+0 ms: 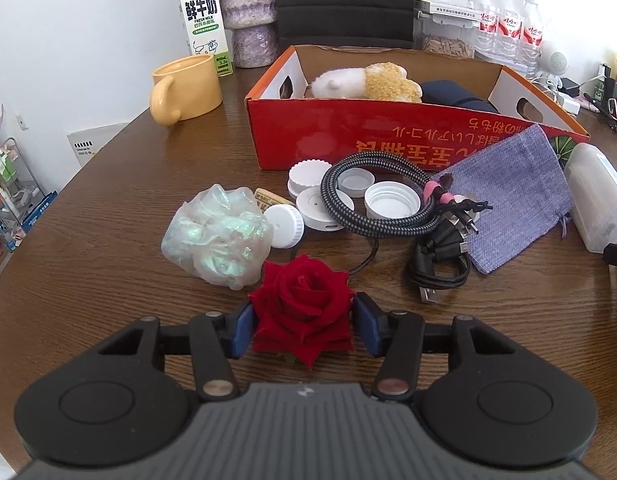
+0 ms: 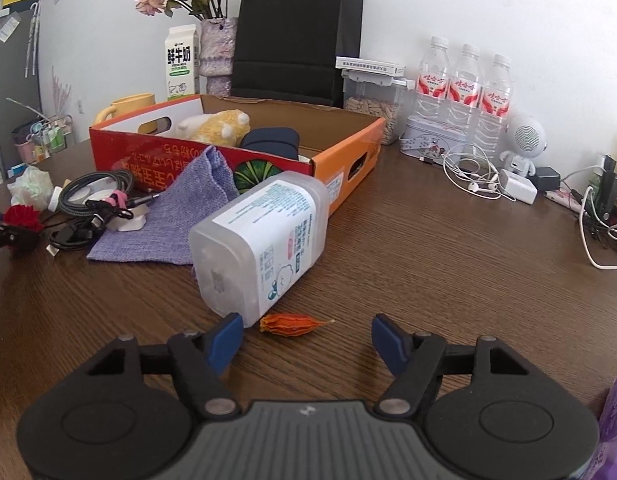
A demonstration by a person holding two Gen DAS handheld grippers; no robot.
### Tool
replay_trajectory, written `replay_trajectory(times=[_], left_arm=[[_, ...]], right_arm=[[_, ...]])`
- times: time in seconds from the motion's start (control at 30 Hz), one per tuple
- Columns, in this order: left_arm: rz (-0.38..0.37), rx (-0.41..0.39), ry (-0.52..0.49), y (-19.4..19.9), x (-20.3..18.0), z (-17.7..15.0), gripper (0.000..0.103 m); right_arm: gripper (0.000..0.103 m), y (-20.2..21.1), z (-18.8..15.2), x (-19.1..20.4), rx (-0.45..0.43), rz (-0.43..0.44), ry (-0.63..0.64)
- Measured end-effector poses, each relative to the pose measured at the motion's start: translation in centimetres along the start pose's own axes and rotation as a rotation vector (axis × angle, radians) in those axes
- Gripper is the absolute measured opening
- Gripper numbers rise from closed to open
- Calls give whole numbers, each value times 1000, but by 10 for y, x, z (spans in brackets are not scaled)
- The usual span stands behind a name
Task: Organize objects
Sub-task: 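Grasp the red rose with the left tool while the right tool grasps the orange tassel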
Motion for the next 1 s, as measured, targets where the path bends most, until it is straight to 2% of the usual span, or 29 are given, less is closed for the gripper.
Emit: replay_trajectory(times=[0.23, 0.33, 0.37, 0.5, 0.77, 1.0], left_arm=[[-3, 0, -5, 1, 0, -1, 53], [-5, -1, -2, 2, 0, -2, 53], [-6, -1, -2, 2, 0, -2, 53], [-11, -1, -3, 3, 0, -2, 53], [-43, -18, -31, 11, -2, -7, 40], [-69, -70, -41, 30, 4, -8, 39]], right_arm=[[54, -3, 3, 5, -17, 80, 26], [39, -3, 3, 8, -20, 120, 19], [38, -1, 3, 9, -23, 129, 19], [38, 3, 1, 13, -31, 97, 41], [38, 24, -3, 22, -69, 38, 45], [37, 44, -3, 36, -101, 14, 5]])
Point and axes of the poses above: each gripper's, at about its wrist camera, not at the fingertips, and y roughly against the way its jaws point, x to its left, z to its top, the point moved 9 cm from there along -y, roughly the way its jaws point, and after that the axes turned 2 degrees about -x, right-handed, at the moved point
